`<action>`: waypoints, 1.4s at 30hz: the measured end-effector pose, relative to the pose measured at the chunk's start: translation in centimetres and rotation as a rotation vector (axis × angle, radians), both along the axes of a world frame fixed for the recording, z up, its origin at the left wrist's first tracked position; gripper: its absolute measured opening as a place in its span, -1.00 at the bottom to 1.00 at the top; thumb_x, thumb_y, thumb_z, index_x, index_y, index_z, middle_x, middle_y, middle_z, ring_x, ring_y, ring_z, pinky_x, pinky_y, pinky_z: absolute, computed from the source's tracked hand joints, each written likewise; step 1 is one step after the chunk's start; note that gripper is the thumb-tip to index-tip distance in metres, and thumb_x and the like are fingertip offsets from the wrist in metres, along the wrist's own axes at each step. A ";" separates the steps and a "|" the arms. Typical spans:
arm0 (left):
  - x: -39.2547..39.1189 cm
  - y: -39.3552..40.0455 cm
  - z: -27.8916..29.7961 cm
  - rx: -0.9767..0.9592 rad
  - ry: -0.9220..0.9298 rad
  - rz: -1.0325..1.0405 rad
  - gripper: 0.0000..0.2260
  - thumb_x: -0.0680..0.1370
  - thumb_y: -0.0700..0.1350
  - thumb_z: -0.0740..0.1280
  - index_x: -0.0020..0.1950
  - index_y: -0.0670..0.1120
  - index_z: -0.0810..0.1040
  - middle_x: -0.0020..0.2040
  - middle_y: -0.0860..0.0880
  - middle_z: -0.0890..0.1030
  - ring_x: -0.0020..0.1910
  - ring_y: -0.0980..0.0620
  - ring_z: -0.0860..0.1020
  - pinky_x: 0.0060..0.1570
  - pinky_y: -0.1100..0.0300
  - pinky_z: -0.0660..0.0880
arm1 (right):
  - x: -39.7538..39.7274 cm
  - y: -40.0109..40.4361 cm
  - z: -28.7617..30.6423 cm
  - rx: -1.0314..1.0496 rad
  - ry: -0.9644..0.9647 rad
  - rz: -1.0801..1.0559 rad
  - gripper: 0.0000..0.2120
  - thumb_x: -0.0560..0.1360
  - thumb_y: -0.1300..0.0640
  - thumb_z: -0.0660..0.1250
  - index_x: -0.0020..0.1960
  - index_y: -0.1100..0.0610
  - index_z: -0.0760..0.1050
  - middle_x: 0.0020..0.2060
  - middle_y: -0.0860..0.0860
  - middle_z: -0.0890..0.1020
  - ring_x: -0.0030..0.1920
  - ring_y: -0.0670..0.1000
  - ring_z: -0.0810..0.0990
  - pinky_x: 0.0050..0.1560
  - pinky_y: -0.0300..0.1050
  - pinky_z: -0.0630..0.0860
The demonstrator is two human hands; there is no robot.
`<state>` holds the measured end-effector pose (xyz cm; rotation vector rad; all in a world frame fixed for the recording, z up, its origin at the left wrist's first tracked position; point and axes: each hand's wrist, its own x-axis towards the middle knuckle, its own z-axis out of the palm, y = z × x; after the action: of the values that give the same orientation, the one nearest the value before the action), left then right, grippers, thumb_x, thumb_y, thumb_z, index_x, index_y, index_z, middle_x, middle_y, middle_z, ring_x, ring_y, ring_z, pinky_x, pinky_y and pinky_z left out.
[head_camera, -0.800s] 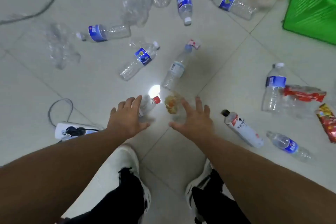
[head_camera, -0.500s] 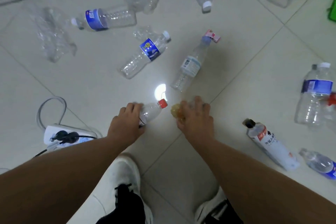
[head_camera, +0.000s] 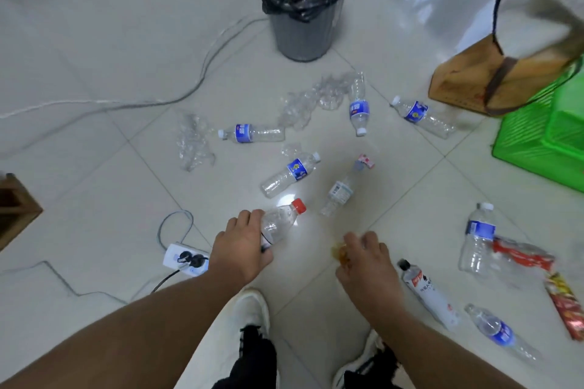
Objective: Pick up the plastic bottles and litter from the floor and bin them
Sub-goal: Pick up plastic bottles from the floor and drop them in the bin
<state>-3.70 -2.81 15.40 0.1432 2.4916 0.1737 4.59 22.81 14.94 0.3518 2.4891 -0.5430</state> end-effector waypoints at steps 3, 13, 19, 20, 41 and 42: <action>-0.9 -0.6 8.9 0.043 0.018 0.077 -0.36 0.45 0.11 0.42 0.50 0.04 0.33 0.25 -0.01 0.47 0.19 -0.10 0.49 0.00 -0.01 0.52 | -2.1 -1.2 9.7 0.006 0.039 -0.015 -0.51 0.44 0.08 0.42 0.33 -0.06 0.38 0.20 0.01 0.39 0.11 0.13 0.42 -0.12 0.00 0.42; -5.4 -4.1 34.0 0.234 0.155 0.260 -0.30 0.44 0.10 0.45 0.55 0.05 0.32 0.33 0.00 0.47 0.27 -0.11 0.48 0.09 -0.05 0.56 | -8.9 -5.2 34.6 0.063 0.163 -0.031 -0.48 0.39 0.11 0.39 0.34 0.01 0.41 0.12 0.08 0.43 0.06 0.23 0.49 -0.10 0.02 0.48; -9.6 -4.0 40.9 0.206 0.195 0.286 -0.29 0.45 0.09 0.45 0.55 0.05 0.29 0.29 -0.01 0.47 0.23 -0.11 0.48 0.01 -0.02 0.55 | -13.2 -5.2 40.9 -0.005 0.219 -0.021 -0.55 0.39 0.10 0.40 0.24 -0.01 0.38 0.09 0.02 0.39 0.05 0.17 0.44 -0.07 0.02 0.51; -10.4 -3.7 41.6 0.207 0.199 0.300 -0.29 0.45 0.09 0.46 0.56 0.06 0.29 0.31 -0.01 0.47 0.24 -0.11 0.48 0.02 -0.02 0.55 | -13.9 -4.8 41.5 -0.012 0.224 -0.016 -0.57 0.39 0.10 0.39 0.22 -0.01 0.37 0.05 0.00 0.37 0.03 0.15 0.42 -0.08 0.02 0.51; -25.8 4.6 46.1 0.267 0.190 0.475 -0.31 0.36 0.20 0.43 0.46 0.12 0.37 0.18 0.06 0.61 0.14 -0.08 0.60 0.05 -0.08 0.63 | -33.0 4.8 45.9 -0.032 0.213 0.118 -0.53 0.44 0.12 0.40 0.29 0.03 0.33 0.13 0.08 0.39 0.09 0.20 0.45 -0.04 0.01 0.39; -27.1 4.7 46.3 0.268 0.188 0.466 -0.32 0.36 0.19 0.44 0.45 0.12 0.39 0.20 0.07 0.60 0.14 -0.07 0.60 0.05 -0.07 0.63 | -33.9 4.5 46.0 -0.030 0.209 0.110 -0.53 0.44 0.11 0.41 0.29 0.03 0.32 0.13 0.08 0.39 0.08 0.19 0.45 -0.04 0.02 0.40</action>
<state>-30.78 1.85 61.67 -0.3302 2.6398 0.7168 -29.30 27.35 60.93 0.1518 2.6786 -0.5974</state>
